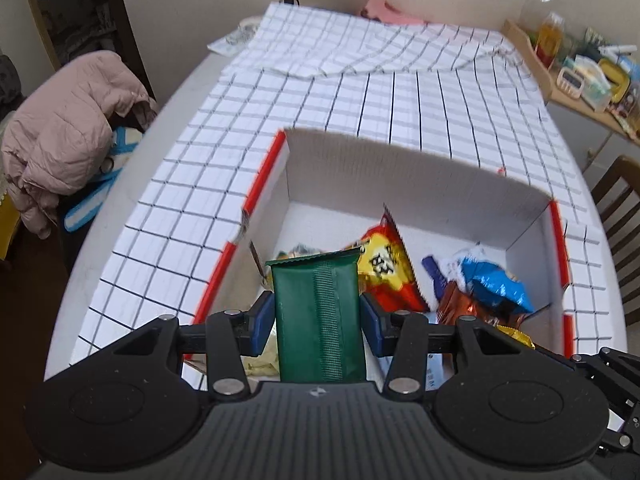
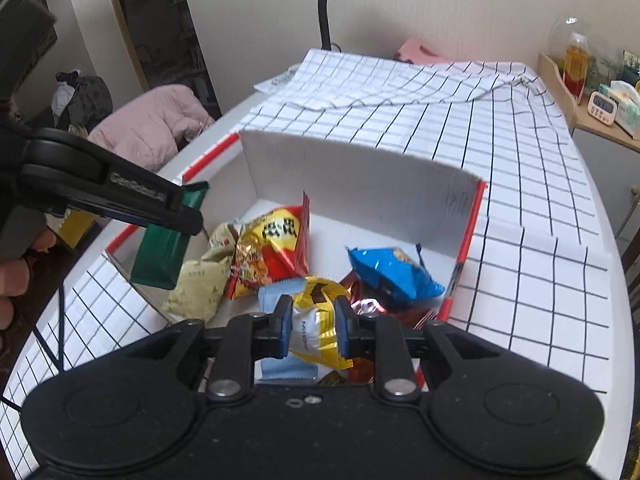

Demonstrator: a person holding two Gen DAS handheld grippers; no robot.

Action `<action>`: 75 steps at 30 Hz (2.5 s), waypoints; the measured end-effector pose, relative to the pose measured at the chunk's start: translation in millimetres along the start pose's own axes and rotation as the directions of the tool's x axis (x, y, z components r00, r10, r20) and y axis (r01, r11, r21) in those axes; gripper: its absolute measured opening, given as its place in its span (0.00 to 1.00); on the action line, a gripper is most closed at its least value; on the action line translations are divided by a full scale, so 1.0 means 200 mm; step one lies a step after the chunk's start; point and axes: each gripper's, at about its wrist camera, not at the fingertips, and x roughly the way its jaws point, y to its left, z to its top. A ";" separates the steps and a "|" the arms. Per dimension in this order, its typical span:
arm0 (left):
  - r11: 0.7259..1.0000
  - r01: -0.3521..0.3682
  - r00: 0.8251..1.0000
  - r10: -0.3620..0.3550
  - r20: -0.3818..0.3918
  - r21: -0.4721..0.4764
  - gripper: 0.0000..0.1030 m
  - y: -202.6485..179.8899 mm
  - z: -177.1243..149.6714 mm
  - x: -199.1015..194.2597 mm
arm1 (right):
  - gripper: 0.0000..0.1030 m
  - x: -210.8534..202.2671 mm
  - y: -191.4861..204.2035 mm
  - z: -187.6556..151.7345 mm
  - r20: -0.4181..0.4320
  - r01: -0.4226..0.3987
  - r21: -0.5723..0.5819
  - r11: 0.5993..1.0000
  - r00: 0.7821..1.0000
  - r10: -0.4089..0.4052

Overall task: Organize snacks
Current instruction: 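Carry both snacks into the red box and open both tools, then move both tools back over the purple candy and wrapped sweet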

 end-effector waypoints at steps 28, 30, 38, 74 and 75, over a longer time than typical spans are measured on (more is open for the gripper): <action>0.996 0.087 0.996 -0.087 0.008 0.005 0.48 0.07 -0.19 -0.13 | 0.23 -0.12 0.02 -0.07 -0.001 -0.013 0.053 0.999 1.000 0.013; 0.995 0.099 0.995 -0.099 0.024 0.014 0.48 0.09 -0.20 -0.18 | 0.23 -0.16 0.03 -0.07 0.014 -0.016 0.071 0.997 1.000 0.015; 0.985 0.156 0.982 -0.163 0.096 0.080 0.48 0.13 -0.27 -0.38 | 0.24 -0.35 0.13 -0.08 0.101 -0.041 0.095 0.995 0.994 0.031; 0.900 0.334 0.917 -0.379 0.123 0.280 0.87 0.48 -0.79 -0.59 | 0.99 -0.67 0.60 -0.56 0.189 0.155 0.129 0.979 0.966 -0.178; 0.900 0.326 0.921 -0.372 0.120 0.288 0.87 0.48 -0.80 -0.57 | 0.99 -0.66 0.60 -0.57 0.186 0.164 0.120 0.979 0.965 -0.184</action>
